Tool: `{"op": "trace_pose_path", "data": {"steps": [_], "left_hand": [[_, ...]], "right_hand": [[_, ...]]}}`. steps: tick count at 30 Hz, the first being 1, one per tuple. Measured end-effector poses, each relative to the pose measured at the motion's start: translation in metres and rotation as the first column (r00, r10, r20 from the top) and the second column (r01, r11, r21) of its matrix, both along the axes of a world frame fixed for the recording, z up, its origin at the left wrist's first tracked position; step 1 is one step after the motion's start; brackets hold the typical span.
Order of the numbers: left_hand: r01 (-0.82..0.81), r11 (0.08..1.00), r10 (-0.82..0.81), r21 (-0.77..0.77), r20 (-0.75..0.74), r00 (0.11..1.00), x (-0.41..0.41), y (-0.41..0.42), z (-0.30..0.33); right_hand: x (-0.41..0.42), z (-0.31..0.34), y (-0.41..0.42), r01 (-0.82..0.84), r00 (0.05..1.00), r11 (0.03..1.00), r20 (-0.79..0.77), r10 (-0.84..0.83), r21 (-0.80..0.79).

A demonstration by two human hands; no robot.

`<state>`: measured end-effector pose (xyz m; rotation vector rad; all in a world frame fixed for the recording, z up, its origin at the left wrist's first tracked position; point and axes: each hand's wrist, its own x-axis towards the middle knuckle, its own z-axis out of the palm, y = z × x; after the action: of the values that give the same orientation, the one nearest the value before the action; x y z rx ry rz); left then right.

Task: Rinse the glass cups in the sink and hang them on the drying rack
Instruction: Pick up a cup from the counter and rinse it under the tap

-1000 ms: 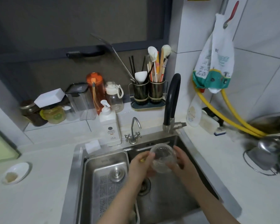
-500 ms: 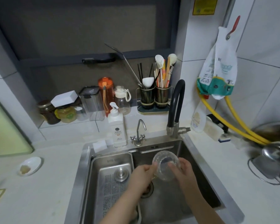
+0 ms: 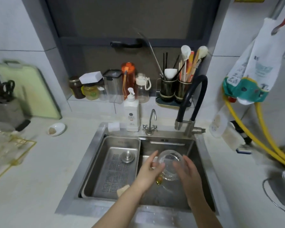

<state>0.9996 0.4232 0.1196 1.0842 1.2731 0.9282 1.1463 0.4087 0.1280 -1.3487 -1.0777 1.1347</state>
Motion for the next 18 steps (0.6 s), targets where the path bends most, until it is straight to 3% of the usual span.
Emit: {"op": "trace_pose_path", "data": {"steps": [3,8,13,18], "left_hand": [[-0.067,0.997,0.068,-0.035,0.035,0.997,0.006,-0.007,-0.008],[-0.2,0.978,0.204,-0.064,0.062,0.977,0.009,-0.013,-0.019],[-0.24,0.97,0.243,-0.05,0.068,0.968,0.005,-0.018,-0.019],[-0.299,0.95,0.306,-0.085,0.092,0.947,-0.026,-0.024,-0.02]], "right_hand": [[-0.003,-0.005,-0.002,0.035,0.999,0.999,0.008,-0.035,0.016],[-0.008,-0.024,-0.003,-0.051,0.998,0.998,0.038,0.052,-0.027],[-0.015,-0.03,-0.007,-0.07,0.99,0.994,0.115,0.079,-0.078],[-0.045,-0.019,-0.008,-0.12,0.99,0.99,0.067,0.125,-0.068]]}}
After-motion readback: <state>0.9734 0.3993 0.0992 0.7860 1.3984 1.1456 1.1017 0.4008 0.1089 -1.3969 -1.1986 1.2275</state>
